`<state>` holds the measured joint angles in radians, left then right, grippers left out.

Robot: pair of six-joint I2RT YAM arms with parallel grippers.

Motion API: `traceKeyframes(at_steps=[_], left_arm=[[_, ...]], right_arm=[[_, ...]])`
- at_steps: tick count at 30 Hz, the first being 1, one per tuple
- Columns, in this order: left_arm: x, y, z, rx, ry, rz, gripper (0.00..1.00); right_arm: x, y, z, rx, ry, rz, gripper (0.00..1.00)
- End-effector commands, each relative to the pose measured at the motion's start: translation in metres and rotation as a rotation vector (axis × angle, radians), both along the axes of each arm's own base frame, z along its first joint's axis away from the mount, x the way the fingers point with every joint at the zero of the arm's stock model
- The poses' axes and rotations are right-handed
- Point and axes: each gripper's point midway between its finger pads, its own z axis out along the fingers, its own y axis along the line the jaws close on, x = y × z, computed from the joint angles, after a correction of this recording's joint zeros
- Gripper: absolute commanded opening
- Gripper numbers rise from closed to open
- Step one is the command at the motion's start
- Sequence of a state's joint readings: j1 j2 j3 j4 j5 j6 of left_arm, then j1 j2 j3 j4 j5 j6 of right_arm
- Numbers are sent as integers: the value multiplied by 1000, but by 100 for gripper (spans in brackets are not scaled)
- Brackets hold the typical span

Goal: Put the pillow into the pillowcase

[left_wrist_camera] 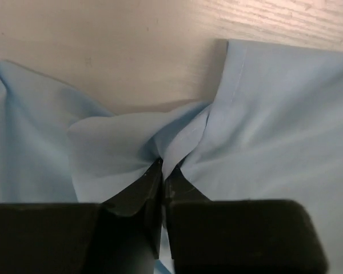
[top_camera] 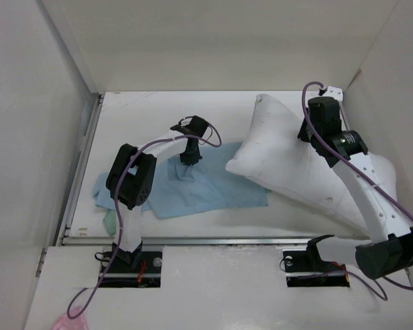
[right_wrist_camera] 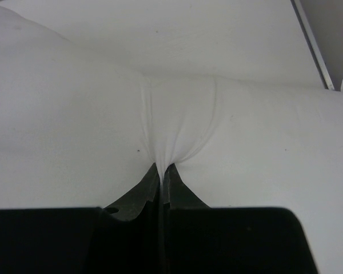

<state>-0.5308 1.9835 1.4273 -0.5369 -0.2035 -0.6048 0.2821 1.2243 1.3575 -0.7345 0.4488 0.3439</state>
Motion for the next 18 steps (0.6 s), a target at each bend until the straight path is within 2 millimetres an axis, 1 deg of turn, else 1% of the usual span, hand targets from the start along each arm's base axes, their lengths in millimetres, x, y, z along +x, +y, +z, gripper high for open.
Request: traceKeyframes(at_steps=[1, 2, 3, 4, 5, 6, 7, 8, 9, 10, 11, 12, 13, 14, 15, 16, 17, 18], left_arm=[[13, 4, 18, 39, -57, 32, 0], [17, 4, 21, 48, -66, 37, 0], [22, 4, 24, 56, -78, 42, 0], [33, 0, 40, 47, -115, 48, 0], [40, -2, 52, 42, -142, 23, 0], [45, -5, 70, 27, -181, 11, 0], [51, -10, 94, -2, -227, -23, 0], [50, -16, 98, -9, -237, -33, 0], [49, -17, 112, -26, -259, -50, 0], [44, -19, 119, -30, -263, -59, 0], [40, -17, 122, -29, -261, -59, 0], [36, -17, 123, -39, -258, -65, 0], [31, -14, 128, -40, -259, -65, 0], [27, -14, 126, -47, -250, -71, 0], [23, -11, 118, -36, -230, -72, 0], [23, -11, 123, -41, -239, -72, 0], [21, -10, 122, -37, -231, -72, 1], [19, -9, 120, -37, -221, -62, 1]], right_arm=[[16, -2, 20, 7, -109, -24, 0], [16, 0, 20, 14, -107, -12, 0], [17, 0, 12, 11, -97, -12, 0], [22, 2, 13, 27, -125, -16, 0], [25, 5, 11, 35, -136, -8, 0], [29, 6, 12, 58, -158, -18, 0], [40, 11, 9, 107, -184, -40, 0], [46, 14, 11, 129, -197, -49, 0], [51, 15, 13, 140, -215, -79, 0], [55, 13, 24, 120, -249, -141, 0], [66, 16, 20, 105, -250, -172, 0], [71, 17, 23, 93, -262, -202, 0], [73, 17, 36, 70, -288, -250, 0], [80, 21, 23, 39, -253, -256, 0], [83, 20, 20, 35, -246, -276, 0], [87, 20, 19, 26, -246, -287, 0], [90, 19, 18, 14, -245, -301, 0], [95, 19, 6, 4, -226, -316, 0]])
